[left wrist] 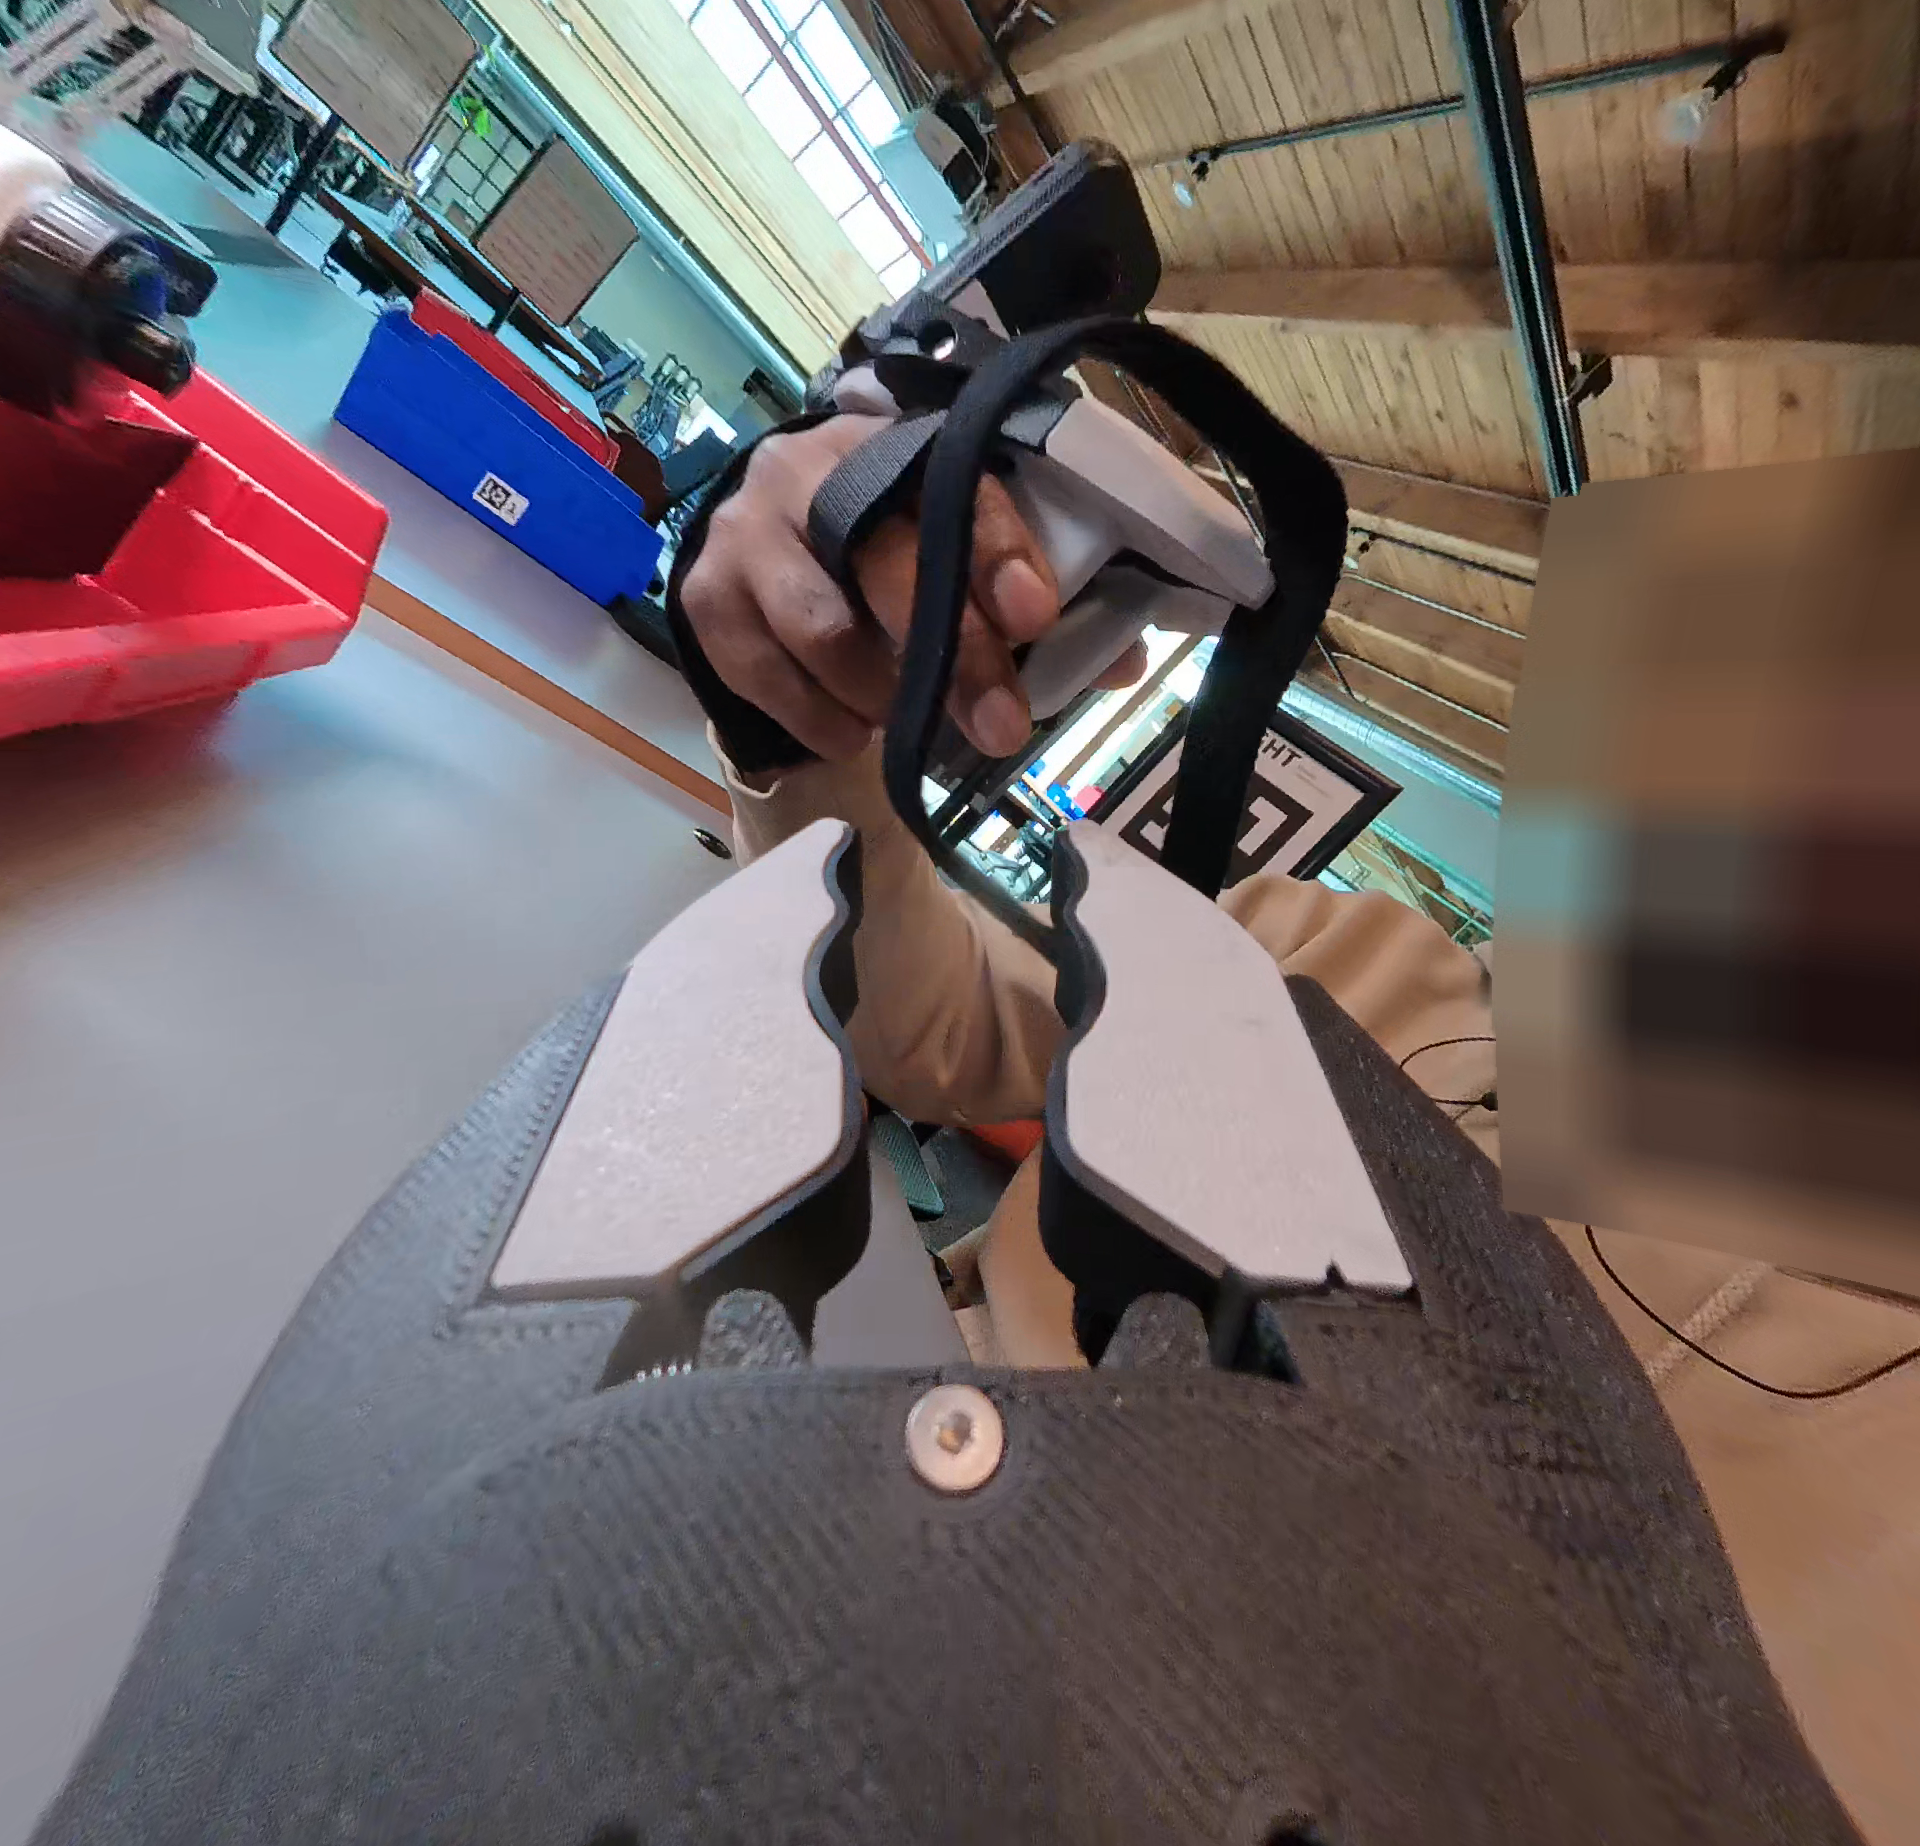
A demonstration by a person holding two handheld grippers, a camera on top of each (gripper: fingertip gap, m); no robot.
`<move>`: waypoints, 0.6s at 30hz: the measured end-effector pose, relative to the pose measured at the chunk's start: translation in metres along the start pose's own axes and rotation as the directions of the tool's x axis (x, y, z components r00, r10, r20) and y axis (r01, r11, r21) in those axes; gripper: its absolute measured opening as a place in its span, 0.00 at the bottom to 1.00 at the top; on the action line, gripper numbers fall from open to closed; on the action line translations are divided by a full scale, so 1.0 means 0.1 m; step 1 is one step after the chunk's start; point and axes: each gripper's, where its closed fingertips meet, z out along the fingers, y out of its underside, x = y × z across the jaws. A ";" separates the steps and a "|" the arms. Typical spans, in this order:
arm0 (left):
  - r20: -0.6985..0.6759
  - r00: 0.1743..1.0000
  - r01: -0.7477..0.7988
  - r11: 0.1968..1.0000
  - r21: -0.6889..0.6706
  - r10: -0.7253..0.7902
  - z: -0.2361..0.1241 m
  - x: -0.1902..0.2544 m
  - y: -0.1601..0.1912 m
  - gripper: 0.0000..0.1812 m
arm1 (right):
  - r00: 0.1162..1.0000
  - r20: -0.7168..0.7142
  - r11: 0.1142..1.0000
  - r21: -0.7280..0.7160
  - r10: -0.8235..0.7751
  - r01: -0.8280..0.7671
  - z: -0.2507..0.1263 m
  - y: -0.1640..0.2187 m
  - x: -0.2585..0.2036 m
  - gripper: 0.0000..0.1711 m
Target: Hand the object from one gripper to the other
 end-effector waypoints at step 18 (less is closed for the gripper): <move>0.225 0.955 -0.213 0.975 0.068 0.193 -0.02 -0.01 -0.24 0.02 | 0.974 -0.219 0.997 0.033 -0.055 0.064 -0.08 -0.07 0.29 0.03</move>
